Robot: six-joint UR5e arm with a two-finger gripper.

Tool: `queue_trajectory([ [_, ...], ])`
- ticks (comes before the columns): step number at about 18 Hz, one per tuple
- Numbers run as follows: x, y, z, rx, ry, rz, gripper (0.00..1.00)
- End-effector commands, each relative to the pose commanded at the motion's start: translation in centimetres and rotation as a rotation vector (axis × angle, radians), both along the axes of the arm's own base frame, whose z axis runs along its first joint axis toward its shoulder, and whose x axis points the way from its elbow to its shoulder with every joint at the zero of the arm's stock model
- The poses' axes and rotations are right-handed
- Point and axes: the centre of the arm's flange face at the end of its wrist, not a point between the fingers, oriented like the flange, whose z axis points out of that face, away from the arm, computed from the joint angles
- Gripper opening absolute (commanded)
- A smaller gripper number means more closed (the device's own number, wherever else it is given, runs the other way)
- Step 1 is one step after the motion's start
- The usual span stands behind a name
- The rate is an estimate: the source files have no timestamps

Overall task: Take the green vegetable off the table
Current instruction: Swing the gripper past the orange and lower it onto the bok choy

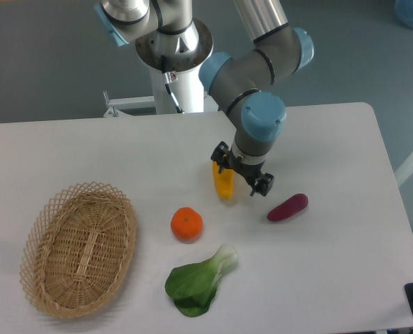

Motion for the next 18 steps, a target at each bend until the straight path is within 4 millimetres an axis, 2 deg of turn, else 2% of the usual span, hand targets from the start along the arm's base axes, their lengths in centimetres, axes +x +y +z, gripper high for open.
queue_trajectory([
  [2, -0.6, 1.5, 0.4, 0.011, 0.011, 0.061, 1.0],
  [4, -0.9, 4.5, 1.2, 0.03, 0.034, 0.047, 1.0],
  [8, -1.0, 9.3, 1.6, 0.054, 0.059, 0.058, 1.0],
  [13, -1.4, 12.3, 0.2, 0.066, 0.074, 0.036, 1.0],
  [16, -0.7, 15.3, -0.4, 0.089, 0.101, -0.006, 1.0],
  [18, -0.7, 16.3, -0.5, 0.101, 0.107, -0.018, 1.0],
])
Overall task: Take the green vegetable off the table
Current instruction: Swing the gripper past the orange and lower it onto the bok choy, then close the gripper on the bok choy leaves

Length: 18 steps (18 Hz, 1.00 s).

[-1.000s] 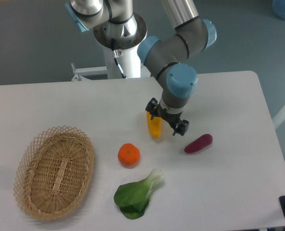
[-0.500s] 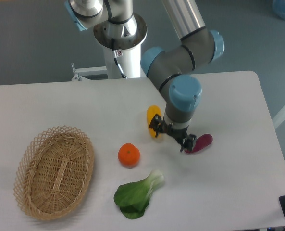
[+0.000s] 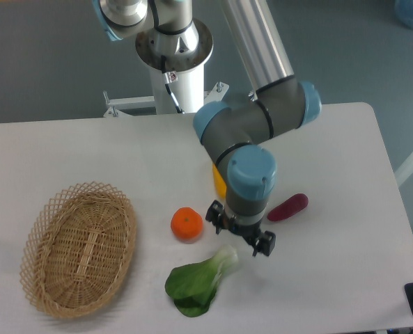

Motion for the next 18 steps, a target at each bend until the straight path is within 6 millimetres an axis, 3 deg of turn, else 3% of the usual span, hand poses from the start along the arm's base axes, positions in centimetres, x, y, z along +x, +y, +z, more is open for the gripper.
queue_trajectory([
  [3, 1.4, 1.0, -1.0, -0.014, -0.008, -0.023, 1.0],
  [9, 2.1, 0.5, -3.2, -0.047, -0.038, -0.026, 1.0],
  [16, 3.0, 1.3, -5.1, -0.065, -0.052, -0.046, 1.0],
  [18, 3.1, 1.4, -5.2, -0.069, -0.05, -0.047, 0.91],
])
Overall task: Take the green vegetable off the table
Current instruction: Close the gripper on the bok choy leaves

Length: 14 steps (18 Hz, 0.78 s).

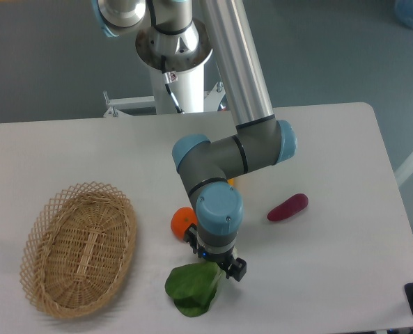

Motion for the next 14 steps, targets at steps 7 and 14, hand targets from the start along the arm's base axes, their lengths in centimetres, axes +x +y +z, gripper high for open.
queue_trajectory([
  [7, -0.2, 0.2, -0.1, 0.001, 0.002, 0.029, 0.37],
  [14, -1.1, 0.0, 2.7, 0.034, 0.03, 0.034, 0.17],
])
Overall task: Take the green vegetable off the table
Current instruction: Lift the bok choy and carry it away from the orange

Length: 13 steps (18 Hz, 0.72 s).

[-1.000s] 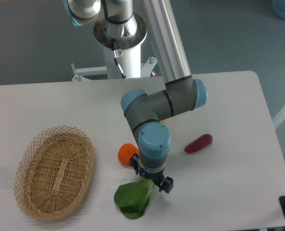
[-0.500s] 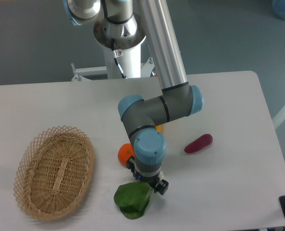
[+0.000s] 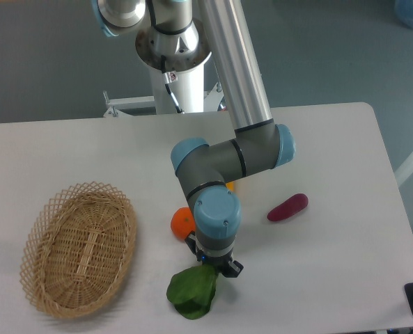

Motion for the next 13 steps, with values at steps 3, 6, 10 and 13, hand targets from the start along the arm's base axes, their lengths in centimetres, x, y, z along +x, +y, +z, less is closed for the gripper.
queue_trajectory([
  [3, -1.4, -1.9, 1.6, 0.006, 0.006, 0.017, 0.17],
  [6, -2.8, -3.1, 2.8, -0.002, 0.005, -0.011, 0.17],
  [10, -5.5, -5.6, 5.5, 0.006, 0.01, -0.045, 0.18],
  [13, -7.2, -7.2, 7.0, 0.011, 0.032, -0.073, 0.18],
])
